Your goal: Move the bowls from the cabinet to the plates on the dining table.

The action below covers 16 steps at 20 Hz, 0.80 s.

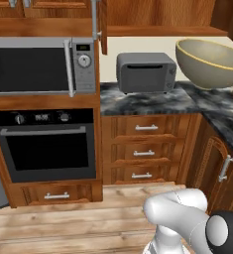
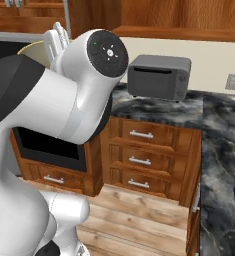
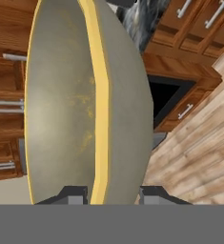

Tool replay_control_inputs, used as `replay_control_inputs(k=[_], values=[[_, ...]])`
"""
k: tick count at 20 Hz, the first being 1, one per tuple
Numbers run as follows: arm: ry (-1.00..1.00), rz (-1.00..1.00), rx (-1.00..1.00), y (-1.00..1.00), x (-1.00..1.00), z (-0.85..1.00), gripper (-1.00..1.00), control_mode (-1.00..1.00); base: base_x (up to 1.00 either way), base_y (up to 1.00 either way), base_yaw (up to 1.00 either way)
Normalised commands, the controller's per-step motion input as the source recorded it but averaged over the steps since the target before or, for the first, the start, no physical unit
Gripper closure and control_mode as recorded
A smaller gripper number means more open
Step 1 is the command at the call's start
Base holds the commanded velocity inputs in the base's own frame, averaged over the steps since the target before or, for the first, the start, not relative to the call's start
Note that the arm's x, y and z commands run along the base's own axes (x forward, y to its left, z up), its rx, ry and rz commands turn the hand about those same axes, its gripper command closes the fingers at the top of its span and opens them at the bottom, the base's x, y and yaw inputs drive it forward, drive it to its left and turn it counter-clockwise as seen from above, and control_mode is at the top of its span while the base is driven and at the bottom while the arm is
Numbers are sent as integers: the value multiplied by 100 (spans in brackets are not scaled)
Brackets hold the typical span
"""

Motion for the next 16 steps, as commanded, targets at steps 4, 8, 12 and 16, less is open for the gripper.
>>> replay_control_inputs(k=[4, 8, 12, 16], values=[[0, 0, 0, 0, 0, 0, 100, 100, -62, 22, 0], [0, 0, 0, 0, 0, 0, 100, 100, -62, 25, 0], [0, 0, 0, 0, 0, 0, 100, 100, -62, 27, 0], [0, 0, 0, 0, 0, 0, 100, 100, -62, 27, 0]])
